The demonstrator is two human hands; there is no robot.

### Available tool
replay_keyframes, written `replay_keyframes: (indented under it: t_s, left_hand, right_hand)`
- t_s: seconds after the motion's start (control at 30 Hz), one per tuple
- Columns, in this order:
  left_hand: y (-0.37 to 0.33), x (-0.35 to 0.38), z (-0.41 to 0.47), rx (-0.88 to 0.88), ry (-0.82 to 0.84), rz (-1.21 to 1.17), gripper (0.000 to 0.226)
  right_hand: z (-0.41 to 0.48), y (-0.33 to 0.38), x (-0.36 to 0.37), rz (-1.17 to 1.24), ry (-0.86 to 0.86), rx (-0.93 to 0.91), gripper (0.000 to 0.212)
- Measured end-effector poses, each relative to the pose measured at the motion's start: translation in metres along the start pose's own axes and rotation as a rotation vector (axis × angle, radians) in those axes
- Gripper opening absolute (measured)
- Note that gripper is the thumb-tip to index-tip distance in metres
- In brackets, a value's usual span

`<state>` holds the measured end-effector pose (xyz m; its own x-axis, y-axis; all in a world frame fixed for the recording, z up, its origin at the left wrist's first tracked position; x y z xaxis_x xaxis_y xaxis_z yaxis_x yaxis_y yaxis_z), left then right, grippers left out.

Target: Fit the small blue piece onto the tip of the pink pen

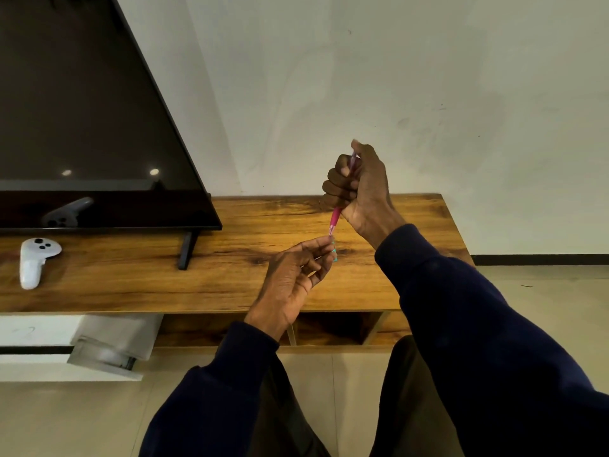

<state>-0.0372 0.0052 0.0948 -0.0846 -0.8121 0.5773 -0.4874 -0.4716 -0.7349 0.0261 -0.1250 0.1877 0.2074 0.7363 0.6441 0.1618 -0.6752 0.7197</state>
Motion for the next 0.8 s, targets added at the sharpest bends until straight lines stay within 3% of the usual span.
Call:
replay_keyframes:
  t_s: [0.8]
  left_hand:
    - [-0.001,0.007,-0.012,0.0,-0.009,-0.008,0.048]
  right_hand:
    - [-0.016,0.008,0.008,-0.049,0.031,-0.039,0.057]
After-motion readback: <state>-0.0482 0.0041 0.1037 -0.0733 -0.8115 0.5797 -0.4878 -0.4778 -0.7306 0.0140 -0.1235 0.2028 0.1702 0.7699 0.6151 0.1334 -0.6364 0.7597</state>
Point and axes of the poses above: each hand's wrist, its own z-axis towards the middle knuckle, its own x-axis out of the palm, y = z × x, the point moved 9 cm from there along z, towards the middle knuckle, and after that the axes turned 7 degrees about x, right-handed, at the moved point
